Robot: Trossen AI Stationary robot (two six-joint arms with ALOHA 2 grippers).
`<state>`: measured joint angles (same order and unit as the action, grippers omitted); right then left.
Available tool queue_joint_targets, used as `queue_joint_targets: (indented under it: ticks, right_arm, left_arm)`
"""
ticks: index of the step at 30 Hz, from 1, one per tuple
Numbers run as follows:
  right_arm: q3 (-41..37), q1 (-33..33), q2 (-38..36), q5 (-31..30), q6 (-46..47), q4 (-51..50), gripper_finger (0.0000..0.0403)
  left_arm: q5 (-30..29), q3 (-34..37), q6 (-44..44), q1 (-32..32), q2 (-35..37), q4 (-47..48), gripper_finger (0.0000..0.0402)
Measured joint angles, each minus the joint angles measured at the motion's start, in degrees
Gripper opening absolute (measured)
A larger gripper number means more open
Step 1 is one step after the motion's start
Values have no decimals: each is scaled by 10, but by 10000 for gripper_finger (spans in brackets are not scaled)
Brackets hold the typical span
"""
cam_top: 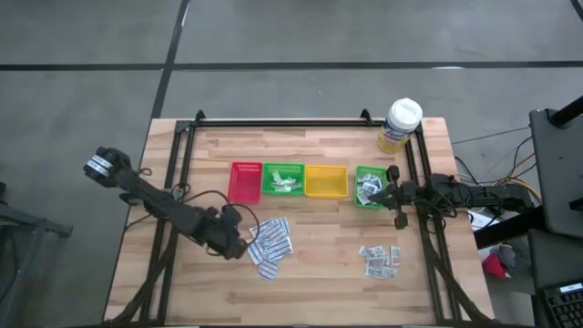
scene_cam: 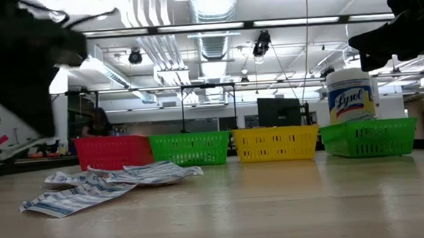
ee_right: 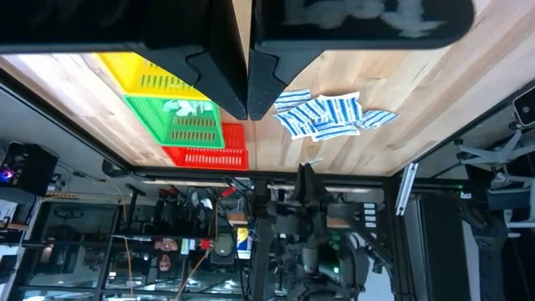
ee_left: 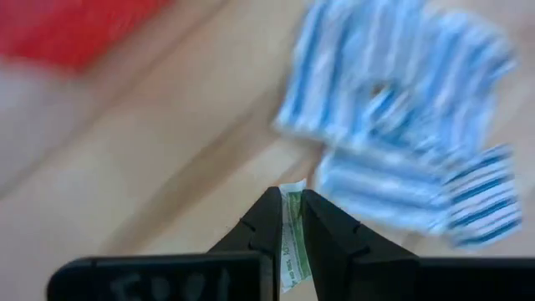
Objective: Pick & Place First Aid Supplies
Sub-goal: Put the green bandage into the left green bin
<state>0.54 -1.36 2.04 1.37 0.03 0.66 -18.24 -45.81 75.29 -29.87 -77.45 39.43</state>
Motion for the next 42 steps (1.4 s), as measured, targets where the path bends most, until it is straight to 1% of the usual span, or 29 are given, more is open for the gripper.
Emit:
queue_joint_targets:
  ticks: [3, 10, 14, 17, 25, 29, 35, 42]
  right_arm:
    - [0, 0, 0, 0, 0, 0, 8]
    - [0, 0, 0, 0, 0, 0, 8]
    - [0, 0, 0, 0, 0, 0, 8]
    - [0, 0, 0, 0, 0, 0, 8]
    - [0, 0, 0, 0, 0, 0, 8]
    - [0, 0, 0, 0, 0, 0, 8]
    - [0, 0, 0, 0, 0, 0, 8]
    - [0, 0, 1, 0, 0, 0, 8]
  left_arm:
    - [-56, 0, -62, 0, 9, -62, 39]
    - [-192, 0, -254, 2, 19, -196, 39]
    - [-252, -7, -373, 8, 19, -230, 39]
    - [-279, -21, -447, 23, 19, -234, 39]
    - [-280, -61, -642, 101, 19, -234, 39]
    - [-269, -77, -721, 144, 19, -232, 39]
    - [-228, -96, -789, 205, 12, -230, 39]
    - [-193, -141, -862, 254, -43, -228, 39]
